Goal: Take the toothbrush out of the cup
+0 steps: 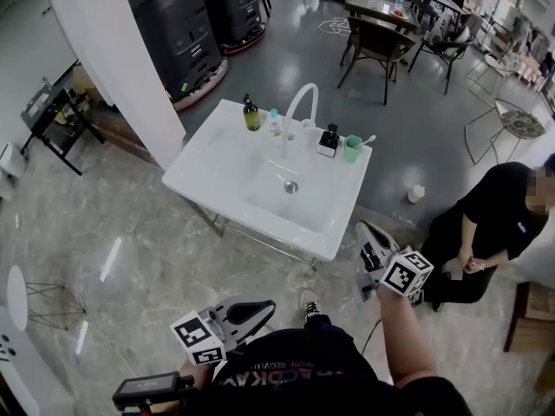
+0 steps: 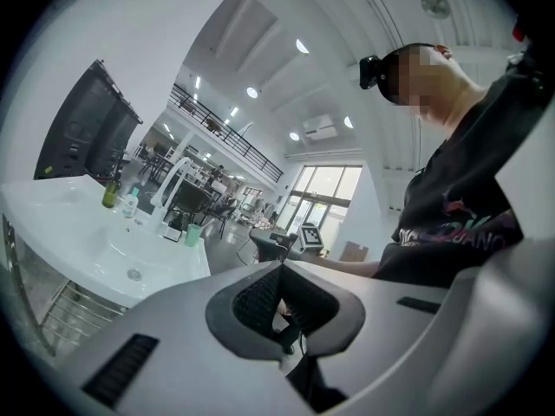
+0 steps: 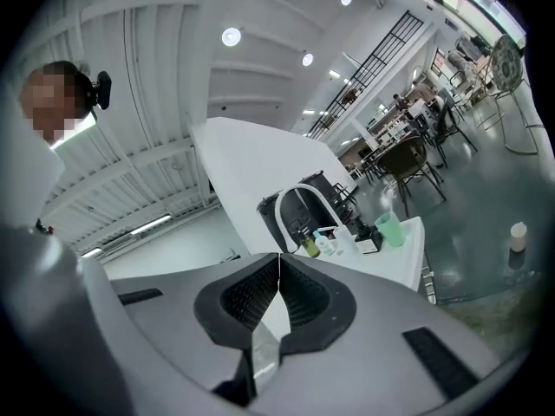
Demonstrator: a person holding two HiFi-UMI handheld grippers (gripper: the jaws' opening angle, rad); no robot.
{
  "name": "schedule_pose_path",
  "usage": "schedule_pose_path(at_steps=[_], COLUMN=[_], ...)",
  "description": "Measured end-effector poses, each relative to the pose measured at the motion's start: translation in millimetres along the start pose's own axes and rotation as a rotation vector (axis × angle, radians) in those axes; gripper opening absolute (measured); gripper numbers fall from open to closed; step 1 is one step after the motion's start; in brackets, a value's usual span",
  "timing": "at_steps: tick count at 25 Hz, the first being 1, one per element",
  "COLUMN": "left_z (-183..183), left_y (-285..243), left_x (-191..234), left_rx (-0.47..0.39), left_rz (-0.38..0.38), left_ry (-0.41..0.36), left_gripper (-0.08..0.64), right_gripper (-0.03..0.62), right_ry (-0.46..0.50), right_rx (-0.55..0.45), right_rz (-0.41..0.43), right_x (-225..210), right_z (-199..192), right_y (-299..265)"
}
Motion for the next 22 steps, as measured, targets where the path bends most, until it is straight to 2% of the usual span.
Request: schedule_pose_path(at_steps=[6, 12, 14, 15, 22], left_z=[3.6, 10.2, 11.5, 11.9, 9.5], left_y=[-8.3, -17.5, -19.1, -20.1, -26.5], left_x=[10.2, 18.2, 20.7, 21.9, 29.6], left_rx=[-0.02, -0.029, -0.039, -0.044, -0.069], left_rz=[0.059, 0.123, 0.146, 0.157, 0.233], left_ry=[0.014, 0.022, 0.03, 0.033, 0.071], left_gripper=[0.008, 0.008, 0.008, 0.008, 0.008], right_gripper=[0.011, 0.012, 0.03, 0.058, 0.069], right_ry=[0.023, 0.094, 0.11, 0.114, 0.126], right_rx=[-0.002, 0.032, 0.035, 0.037, 0.06], right_rz=[-0.063, -0.165, -0.195, -0.209, -0.29], right_x=[-50.8, -103.9, -124.0, -133.9, -192.0], right_z=[21.9, 40.8, 45.3, 47.6, 61.9], right_y=[-25.7, -58.4, -71.7, -78.9, -128.1])
Point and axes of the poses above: the fingertips, and each gripper's own axes: y backward along the fingers, x to its left, z out of its top, the point moved 6 cm from there along y, backward along the fingers, and after that the axes turned 3 degrees about -z, right-handed, at the moved point
